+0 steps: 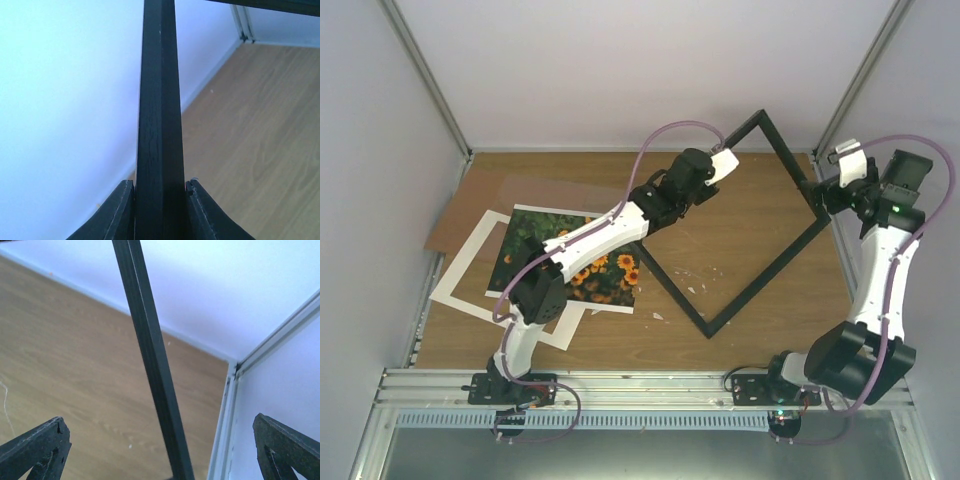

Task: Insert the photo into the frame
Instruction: Turn over the photo frame at the center of the board.

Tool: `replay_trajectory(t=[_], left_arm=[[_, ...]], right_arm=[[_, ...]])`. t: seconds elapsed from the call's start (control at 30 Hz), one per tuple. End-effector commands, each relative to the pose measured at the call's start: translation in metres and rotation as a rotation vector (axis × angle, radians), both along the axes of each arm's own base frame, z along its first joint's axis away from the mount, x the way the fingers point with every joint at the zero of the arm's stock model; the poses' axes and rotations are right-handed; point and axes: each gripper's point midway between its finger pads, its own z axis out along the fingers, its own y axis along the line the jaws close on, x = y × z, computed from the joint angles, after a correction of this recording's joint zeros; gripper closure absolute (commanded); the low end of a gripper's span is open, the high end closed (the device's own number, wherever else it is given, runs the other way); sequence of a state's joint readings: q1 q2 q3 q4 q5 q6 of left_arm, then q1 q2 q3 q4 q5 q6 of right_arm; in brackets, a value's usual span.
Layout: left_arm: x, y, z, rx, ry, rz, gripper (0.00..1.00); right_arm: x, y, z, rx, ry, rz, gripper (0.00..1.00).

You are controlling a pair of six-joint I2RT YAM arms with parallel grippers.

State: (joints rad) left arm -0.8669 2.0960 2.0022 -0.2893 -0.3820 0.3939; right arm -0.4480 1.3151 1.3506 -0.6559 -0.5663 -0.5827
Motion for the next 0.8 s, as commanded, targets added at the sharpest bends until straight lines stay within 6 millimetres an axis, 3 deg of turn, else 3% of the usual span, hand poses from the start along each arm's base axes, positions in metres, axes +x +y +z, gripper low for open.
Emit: replay_trajectory(t=[0.0, 0.17, 0.37, 0.6, 0.77], left_arm=[[-0.020, -0.005, 0.112, -0.127, -0.345, -0.059, 1.00], [-0.039, -0.006, 0.142, -0.100, -0.480, -0.095, 1.00], [-0.049, 0.001, 0.171, -0.092, -0.583, -0.095, 1.00], [-0.071, 0.001, 0.194, -0.095, -0.681, -0.127, 1.00], [-0.080, 0.005, 0.207, -0.104, -0.732, -0.130, 1.00]], right_arm=[[0.014, 0.010, 0.046, 0.028, -0.143, 0.050, 0.00], [0.020, 0.006, 0.065, -0.049, -0.247, 0.034, 0.00], [0.031, 0.015, 0.060, 0.043, -0.204, 0.085, 0.00], [0.055, 0.009, 0.070, 0.058, -0.223, 0.089, 0.01], [0.057, 0.028, 0.080, 0.066, -0.247, 0.192, 0.13]])
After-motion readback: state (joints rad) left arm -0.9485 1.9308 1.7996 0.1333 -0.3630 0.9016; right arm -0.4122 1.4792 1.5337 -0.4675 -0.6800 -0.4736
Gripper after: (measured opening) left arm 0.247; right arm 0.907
